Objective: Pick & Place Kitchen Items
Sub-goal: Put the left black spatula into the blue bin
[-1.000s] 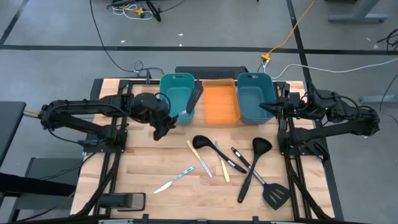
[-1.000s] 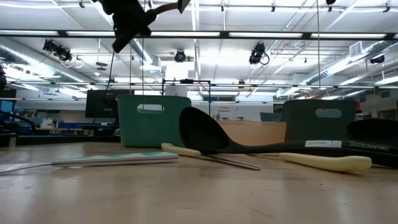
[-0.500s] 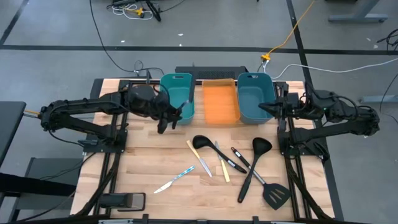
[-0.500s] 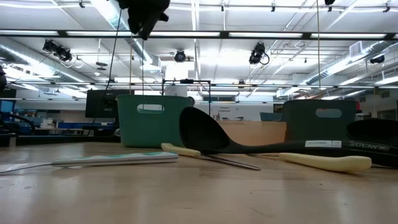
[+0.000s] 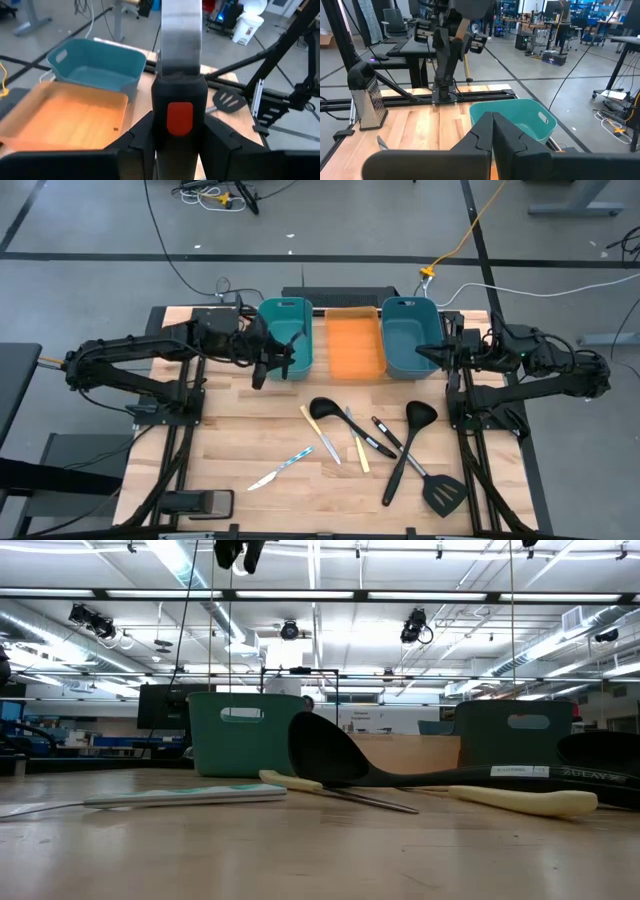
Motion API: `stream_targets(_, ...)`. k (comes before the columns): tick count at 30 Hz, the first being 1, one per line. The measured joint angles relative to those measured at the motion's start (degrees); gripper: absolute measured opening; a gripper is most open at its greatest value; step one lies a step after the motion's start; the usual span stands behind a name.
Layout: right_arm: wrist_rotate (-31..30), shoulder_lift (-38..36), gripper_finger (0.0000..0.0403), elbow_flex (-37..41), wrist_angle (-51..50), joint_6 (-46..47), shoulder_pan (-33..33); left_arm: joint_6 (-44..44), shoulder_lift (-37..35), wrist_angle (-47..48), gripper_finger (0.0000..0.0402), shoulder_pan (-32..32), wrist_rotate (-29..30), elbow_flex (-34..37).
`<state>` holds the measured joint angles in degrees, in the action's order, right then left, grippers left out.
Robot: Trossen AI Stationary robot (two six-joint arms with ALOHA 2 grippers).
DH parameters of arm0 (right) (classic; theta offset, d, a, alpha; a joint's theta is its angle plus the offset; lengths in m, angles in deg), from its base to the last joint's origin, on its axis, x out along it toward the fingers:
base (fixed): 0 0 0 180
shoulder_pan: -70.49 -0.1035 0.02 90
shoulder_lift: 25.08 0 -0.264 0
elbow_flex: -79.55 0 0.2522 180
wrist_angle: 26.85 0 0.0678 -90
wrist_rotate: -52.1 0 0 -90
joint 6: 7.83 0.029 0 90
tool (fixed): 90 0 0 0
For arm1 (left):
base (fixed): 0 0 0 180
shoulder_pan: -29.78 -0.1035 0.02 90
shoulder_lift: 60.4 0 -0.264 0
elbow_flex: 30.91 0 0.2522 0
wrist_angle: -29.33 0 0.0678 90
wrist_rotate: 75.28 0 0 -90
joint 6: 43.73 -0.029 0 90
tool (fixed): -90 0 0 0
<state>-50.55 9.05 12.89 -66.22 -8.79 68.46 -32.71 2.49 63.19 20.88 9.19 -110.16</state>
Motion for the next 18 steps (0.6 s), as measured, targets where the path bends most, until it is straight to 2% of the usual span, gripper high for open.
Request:
stream_targets(11, 0.00, 0.00, 0.0007, 0.00, -0.02, -0.08, 0.00, -1.10, 0.00, 0.09, 0.0119, -0.27, 0.34, -5.60)
stream_targets(18, 0.00, 0.00, 0.0007, 0.00, -0.02, -0.06, -0.02, -4.10, 0.00, -0.20, 0.0119, -0.27, 2.15, -6.19)
